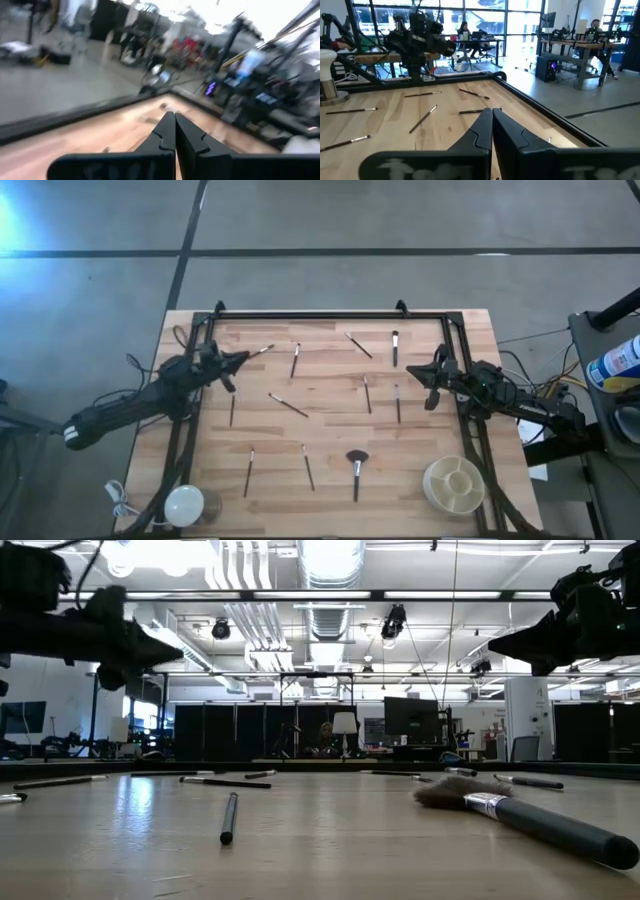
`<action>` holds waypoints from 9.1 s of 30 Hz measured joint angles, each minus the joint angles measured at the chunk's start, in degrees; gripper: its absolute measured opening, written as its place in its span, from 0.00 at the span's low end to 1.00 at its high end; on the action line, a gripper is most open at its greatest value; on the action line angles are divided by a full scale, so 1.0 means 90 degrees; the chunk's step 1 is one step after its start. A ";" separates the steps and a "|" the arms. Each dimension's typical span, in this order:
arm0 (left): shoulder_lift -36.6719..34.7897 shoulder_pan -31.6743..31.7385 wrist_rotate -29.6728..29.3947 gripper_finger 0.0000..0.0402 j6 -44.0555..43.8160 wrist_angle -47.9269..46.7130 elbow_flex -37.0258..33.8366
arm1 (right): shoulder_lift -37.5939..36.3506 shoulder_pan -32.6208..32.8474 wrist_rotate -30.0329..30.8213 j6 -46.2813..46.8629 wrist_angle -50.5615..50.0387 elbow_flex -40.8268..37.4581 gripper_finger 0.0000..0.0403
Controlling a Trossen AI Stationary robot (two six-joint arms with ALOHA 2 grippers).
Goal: Put items in baskets/containers
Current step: Put the black lash brush into the white organizer
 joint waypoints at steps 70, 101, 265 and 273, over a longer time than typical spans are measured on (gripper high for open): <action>0.9022 0.2307 0.0711 0.01 0.2086 -0.2840 0.5170 | 0.0994 0.0002 0.0000 -0.0524 0.1515 -0.0002 0.02; 0.7353 -0.0411 0.1442 0.00 0.0079 0.6776 0.2202 | 0.3509 0.0004 -0.0190 0.0834 0.3654 0.0000 0.02; 0.9294 -0.1185 0.1897 0.18 0.0457 0.7278 0.3388 | 0.7298 0.9204 0.3764 0.9092 -0.5590 0.5373 0.04; 0.9294 -0.1185 0.1901 0.18 0.0478 0.7214 0.3388 | 0.7425 0.9211 0.3424 0.8718 -0.5405 0.5483 0.04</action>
